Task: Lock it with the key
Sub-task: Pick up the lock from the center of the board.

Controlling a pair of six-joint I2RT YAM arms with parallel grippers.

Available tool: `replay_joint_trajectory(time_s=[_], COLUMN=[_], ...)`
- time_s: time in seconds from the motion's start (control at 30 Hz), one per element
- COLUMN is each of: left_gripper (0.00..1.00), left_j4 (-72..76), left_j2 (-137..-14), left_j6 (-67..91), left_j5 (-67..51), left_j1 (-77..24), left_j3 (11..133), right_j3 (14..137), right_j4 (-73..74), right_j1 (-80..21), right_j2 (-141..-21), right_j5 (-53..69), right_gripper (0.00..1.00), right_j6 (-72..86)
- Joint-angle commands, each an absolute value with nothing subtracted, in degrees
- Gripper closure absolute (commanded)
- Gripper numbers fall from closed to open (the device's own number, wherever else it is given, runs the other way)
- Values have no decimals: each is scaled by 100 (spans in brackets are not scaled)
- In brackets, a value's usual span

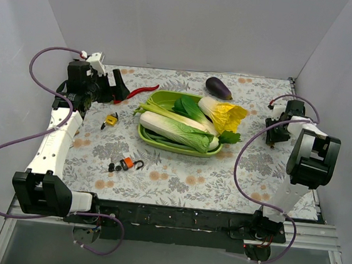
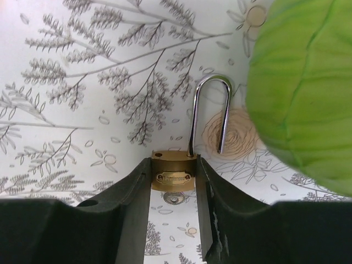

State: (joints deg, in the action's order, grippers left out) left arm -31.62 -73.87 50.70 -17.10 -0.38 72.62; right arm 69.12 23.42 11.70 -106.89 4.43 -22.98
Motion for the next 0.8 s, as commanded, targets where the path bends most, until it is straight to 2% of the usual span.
replay_joint_trajectory(time_s=[0.0, 0.1, 0.33, 0.53, 0.57, 0.7, 0.77], left_gripper=[2, 2, 2, 2, 2, 2, 2], left_j4=[-3120, -3033, -2813, -2514, -2514, -2531, -2531], left_j2=[-7356, -7330, -7313, -7137, -7128, -6935, -6786], left_j6=[4966, 4966, 4694, 3781, 3579, 2928, 2559], left_j5=[-1950, -2100, -2776, -4593, -5345, -6255, -6311], left_j1=[-9, -9, -9, -9, -9, -192, -386], left_j3=[7356, 7374, 7400, 7347, 7365, 7295, 7172], right_j3=[6846, 7074, 7908, 8446, 8586, 8815, 8798], right_j4=[2873, 3390, 5137, 6230, 6545, 7337, 7487], right_j1=[1169, 1169, 1169, 1117, 1081, 713, 353], right_j2=[-10197, -9802, -9045, -8368, -8306, -8130, -7964], right_j5=[623, 886, 1923, 3241, 3391, 4252, 4498], right_gripper=[85, 99, 99, 99, 99, 99, 99], right_j6=[-2566, -2794, -3295, -3954, -4025, -4376, -4561])
